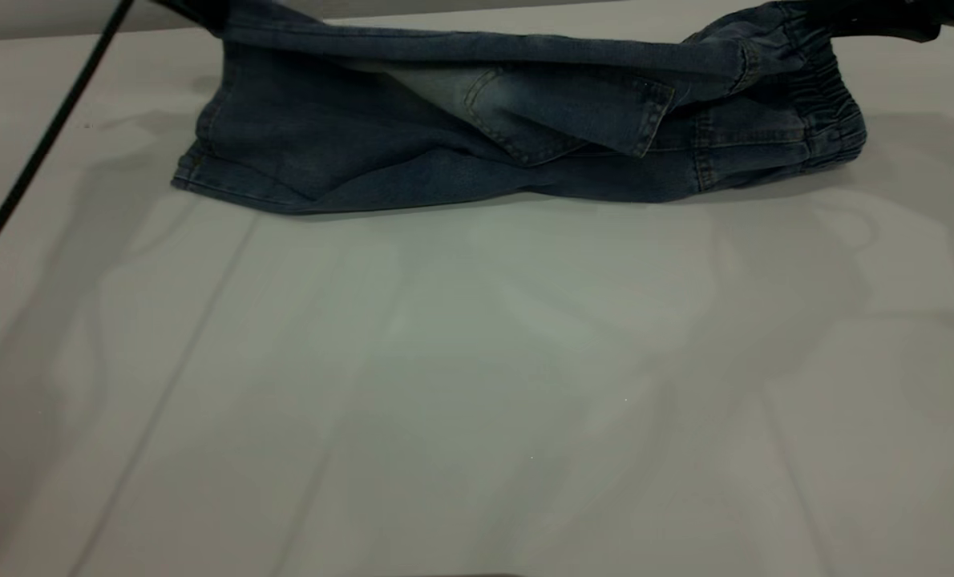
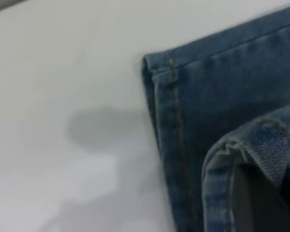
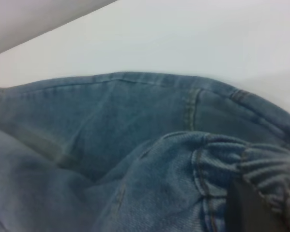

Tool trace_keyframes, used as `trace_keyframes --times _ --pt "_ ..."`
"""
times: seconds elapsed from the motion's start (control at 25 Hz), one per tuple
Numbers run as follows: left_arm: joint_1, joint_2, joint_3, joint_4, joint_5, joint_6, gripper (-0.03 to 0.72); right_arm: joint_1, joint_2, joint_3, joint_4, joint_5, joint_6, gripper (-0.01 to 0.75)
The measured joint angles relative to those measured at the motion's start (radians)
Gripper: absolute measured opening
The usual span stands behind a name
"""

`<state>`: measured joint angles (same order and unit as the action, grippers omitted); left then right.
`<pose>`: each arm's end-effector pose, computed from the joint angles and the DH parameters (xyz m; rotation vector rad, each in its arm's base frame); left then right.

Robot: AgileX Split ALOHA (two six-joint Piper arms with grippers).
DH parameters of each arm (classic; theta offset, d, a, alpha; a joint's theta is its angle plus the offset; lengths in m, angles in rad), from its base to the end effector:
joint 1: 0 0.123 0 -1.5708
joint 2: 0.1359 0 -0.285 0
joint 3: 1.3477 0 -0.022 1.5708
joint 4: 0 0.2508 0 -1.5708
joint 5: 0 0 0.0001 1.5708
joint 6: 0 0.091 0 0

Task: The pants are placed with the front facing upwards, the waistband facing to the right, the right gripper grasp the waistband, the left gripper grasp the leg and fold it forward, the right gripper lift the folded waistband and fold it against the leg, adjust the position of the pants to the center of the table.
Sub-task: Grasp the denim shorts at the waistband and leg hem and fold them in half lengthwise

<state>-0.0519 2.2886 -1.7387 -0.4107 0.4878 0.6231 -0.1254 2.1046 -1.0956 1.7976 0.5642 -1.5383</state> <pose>0.5019 -0.0432 0.1471 0.4566 2.4267 -0.1464 0.4040 -0.0031 0.1053 0.2213 2.3094 0.7286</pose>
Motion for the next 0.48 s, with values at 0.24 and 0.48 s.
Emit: trace_keyframes --times 0.24,0.48 --pt "-0.014 0.011 0.0 -0.001 -0.037 0.002 0.115 0.0 0.0 0.0 0.002 -0.063 -0.014 0.174" --pt "-0.018 0.011 0.0 -0.001 -0.041 0.002 0.358 0.0 0.0 0.0 0.005 -0.076 -0.027 0.536"
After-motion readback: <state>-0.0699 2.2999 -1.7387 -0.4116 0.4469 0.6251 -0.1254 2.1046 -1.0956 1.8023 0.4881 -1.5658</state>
